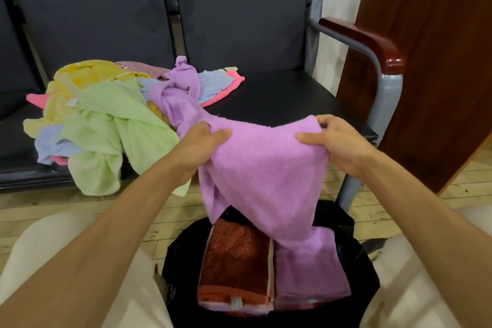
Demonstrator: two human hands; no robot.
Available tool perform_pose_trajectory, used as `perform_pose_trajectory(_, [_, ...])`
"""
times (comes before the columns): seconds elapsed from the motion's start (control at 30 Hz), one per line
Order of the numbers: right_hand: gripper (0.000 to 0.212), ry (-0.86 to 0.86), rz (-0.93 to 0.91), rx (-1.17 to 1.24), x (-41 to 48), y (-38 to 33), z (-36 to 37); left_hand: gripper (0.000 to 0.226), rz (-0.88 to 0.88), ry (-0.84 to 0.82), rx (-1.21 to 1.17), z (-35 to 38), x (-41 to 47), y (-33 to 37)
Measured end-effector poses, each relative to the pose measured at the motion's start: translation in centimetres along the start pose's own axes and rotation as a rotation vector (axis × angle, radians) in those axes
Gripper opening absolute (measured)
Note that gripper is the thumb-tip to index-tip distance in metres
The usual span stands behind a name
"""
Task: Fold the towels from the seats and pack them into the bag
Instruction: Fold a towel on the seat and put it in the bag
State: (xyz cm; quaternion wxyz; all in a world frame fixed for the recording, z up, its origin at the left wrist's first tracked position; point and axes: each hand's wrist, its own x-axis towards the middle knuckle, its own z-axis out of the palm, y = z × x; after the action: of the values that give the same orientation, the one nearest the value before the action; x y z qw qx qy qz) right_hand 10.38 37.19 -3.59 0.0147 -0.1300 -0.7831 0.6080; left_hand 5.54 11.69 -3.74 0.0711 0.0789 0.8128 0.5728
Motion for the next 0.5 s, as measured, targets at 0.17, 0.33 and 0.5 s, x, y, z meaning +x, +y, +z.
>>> perform_pose_trajectory(0.17, [0.041,-0.097,-0.065,-0.383,-0.4,0.6,-0.2,0.038,0.018,0.059,0.278,-1.8,-0.4,-1.6])
perform_pose_trajectory(0.33, [0.029,-0.111,-0.086,-0.762,-0.3,1.3,0.0,0.055,-0.092,-0.018,0.300,-3.0,0.0,-2.5])
perform_pose_trajectory(0.5, [0.026,-0.145,-0.025,-0.981,0.2,2.1,-0.2,0.058,-0.170,-0.296,0.366,-4.0,-0.7,-2.4])
